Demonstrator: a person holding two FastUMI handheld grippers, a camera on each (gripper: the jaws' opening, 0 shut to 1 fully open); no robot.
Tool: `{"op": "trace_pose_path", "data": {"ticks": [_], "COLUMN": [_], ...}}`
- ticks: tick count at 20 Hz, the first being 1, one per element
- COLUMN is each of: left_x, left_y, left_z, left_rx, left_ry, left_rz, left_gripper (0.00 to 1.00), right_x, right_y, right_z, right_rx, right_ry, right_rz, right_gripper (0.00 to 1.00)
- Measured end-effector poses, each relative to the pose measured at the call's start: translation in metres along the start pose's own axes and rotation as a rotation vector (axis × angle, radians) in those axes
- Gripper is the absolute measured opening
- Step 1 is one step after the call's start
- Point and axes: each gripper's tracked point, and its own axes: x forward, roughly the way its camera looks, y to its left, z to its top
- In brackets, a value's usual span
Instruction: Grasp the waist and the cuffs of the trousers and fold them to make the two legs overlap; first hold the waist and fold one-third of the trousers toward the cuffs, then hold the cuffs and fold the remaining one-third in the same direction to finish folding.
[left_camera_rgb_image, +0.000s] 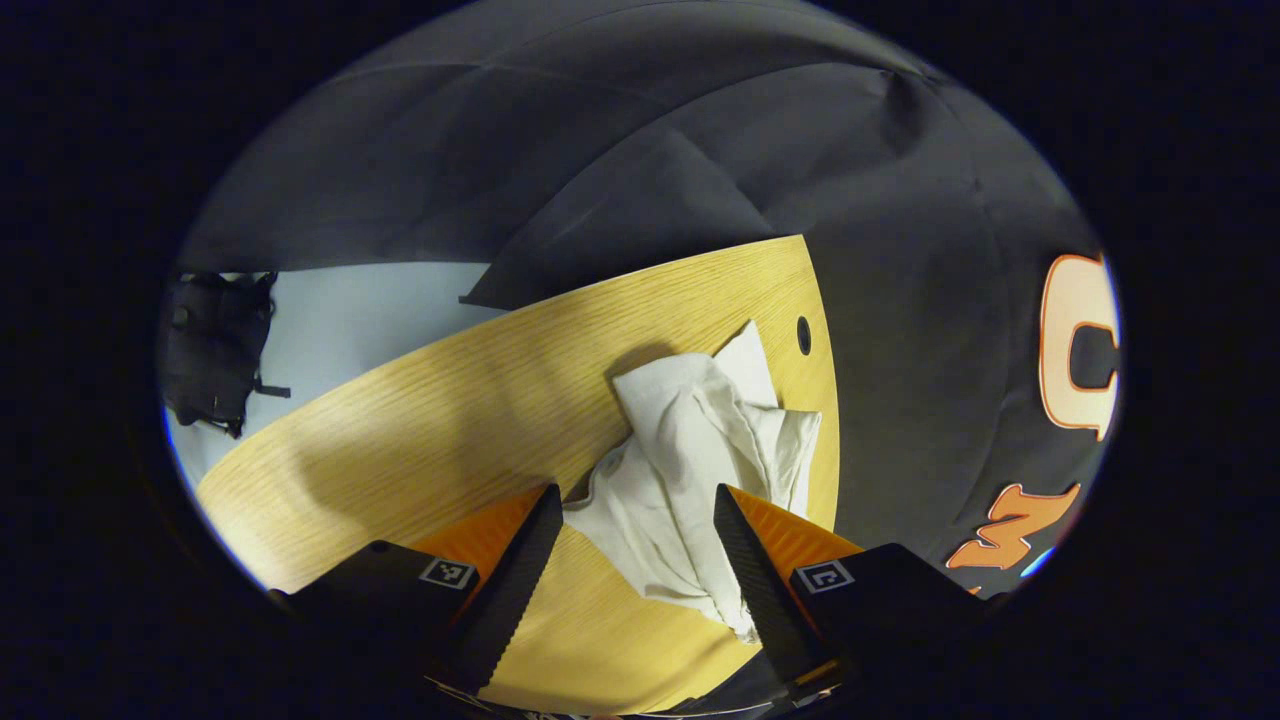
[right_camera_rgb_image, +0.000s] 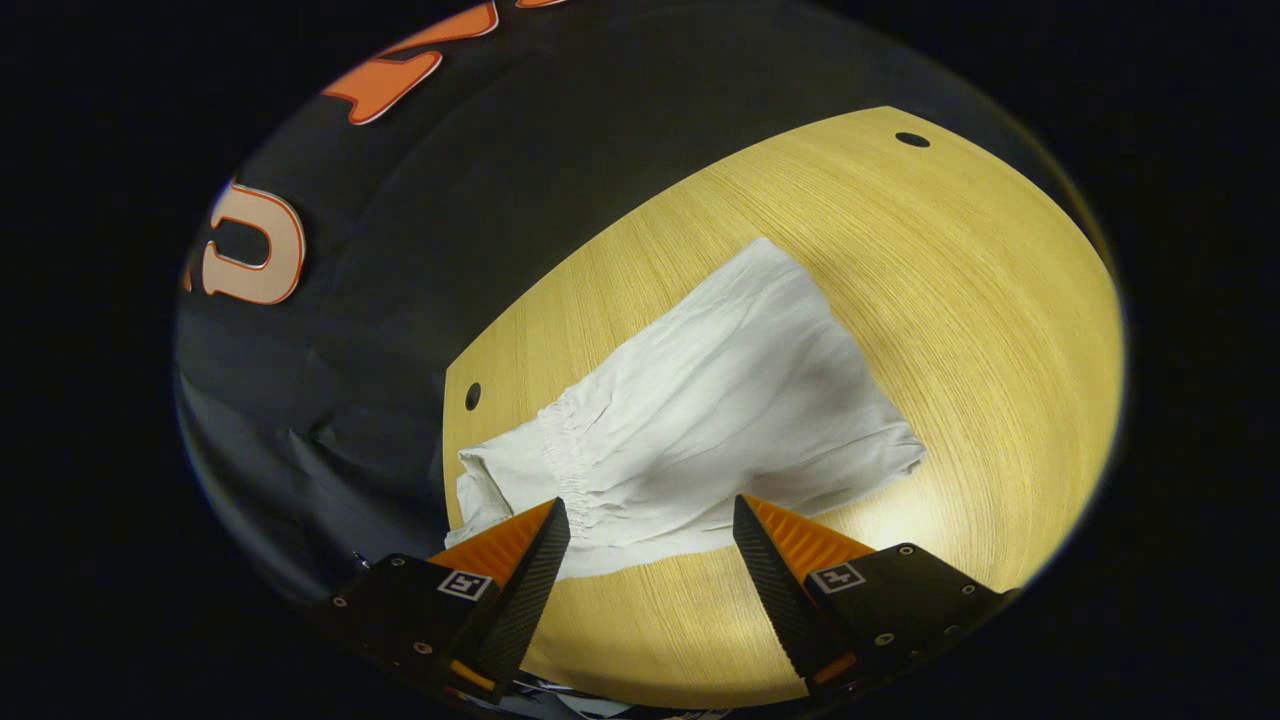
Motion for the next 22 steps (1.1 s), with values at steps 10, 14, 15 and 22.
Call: {"op": "trace_pose_path", "data": {"ticks": [10,14,15,22], "left_x": [0.05,0.02,0.011,-0.056], "left_y": [-0.021,-0.075,-0.095,-0.244], "left_z": [0.015,0.014,0.012,-0.044], "left_rx": [0.124,0.27,0.3,0.45], "left_ry": [-0.075,-0.127,-0.144,-0.228], "left_rz": [0.142,0.066,0.037,-0.174], "left_gripper": [0.12,0.08,0.08,0.08], "right_x": [-0.016,-0.023,-0.027,-0.042], "right_y": [-0.035,-0.057,-0.061,-0.07], "right_z": [0.023,0.04,0.044,0.064], "right_rx": [0.088,0.074,0.064,0.034], "right_ry": [-0.026,-0.077,-0.085,-0.054], "right_rz": [0.008,-0.026,-0.029,0.059], "right_gripper": [0.99,0.99,0.98,0.98]}}
